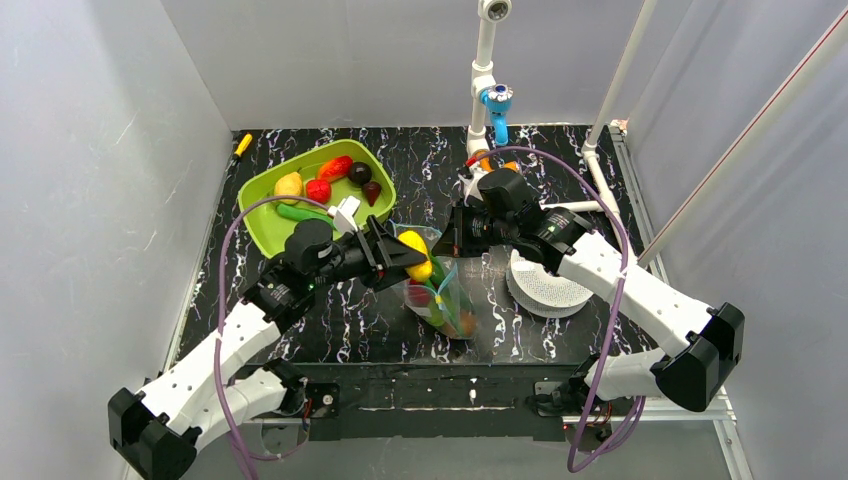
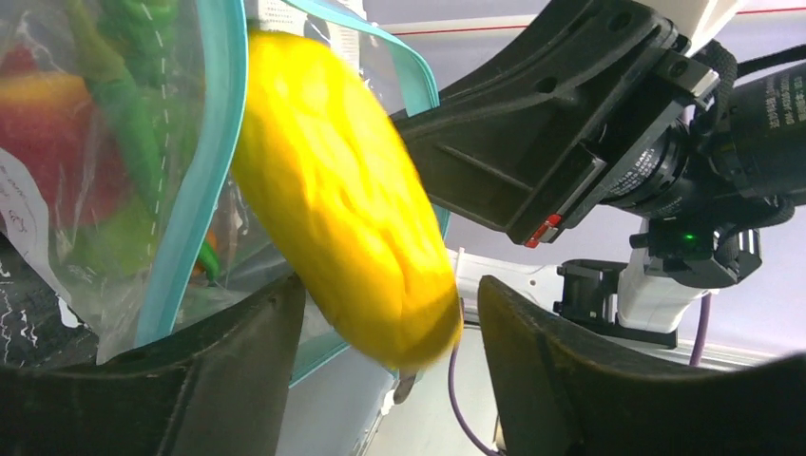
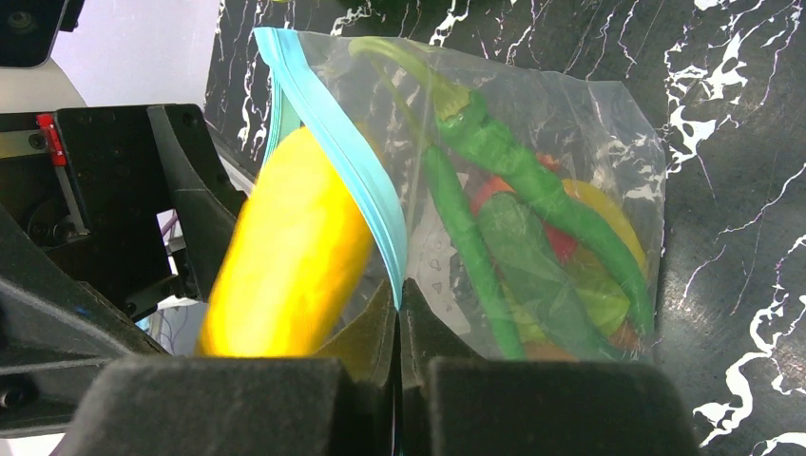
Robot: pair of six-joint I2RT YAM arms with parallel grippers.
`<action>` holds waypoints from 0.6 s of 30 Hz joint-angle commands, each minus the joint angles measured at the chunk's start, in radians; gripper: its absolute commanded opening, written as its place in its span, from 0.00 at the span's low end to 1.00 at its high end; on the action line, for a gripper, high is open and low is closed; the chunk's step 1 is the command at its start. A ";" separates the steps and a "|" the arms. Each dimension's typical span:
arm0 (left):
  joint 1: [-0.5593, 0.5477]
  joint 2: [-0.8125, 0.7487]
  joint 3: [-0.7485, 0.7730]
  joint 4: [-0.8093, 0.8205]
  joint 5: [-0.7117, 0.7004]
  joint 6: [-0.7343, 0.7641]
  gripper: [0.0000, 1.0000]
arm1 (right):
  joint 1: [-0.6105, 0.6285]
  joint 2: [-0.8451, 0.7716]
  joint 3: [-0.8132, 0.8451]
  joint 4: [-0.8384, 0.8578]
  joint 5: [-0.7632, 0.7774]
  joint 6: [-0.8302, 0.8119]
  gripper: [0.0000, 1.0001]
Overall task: Place the food in the zip-top bag and seal the zipper
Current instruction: Place the fake fruit in the zipper food storage bag.
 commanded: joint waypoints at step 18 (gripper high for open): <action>-0.009 -0.036 0.368 -0.523 -0.079 0.865 0.55 | -0.002 -0.025 0.013 0.038 -0.052 -0.052 0.01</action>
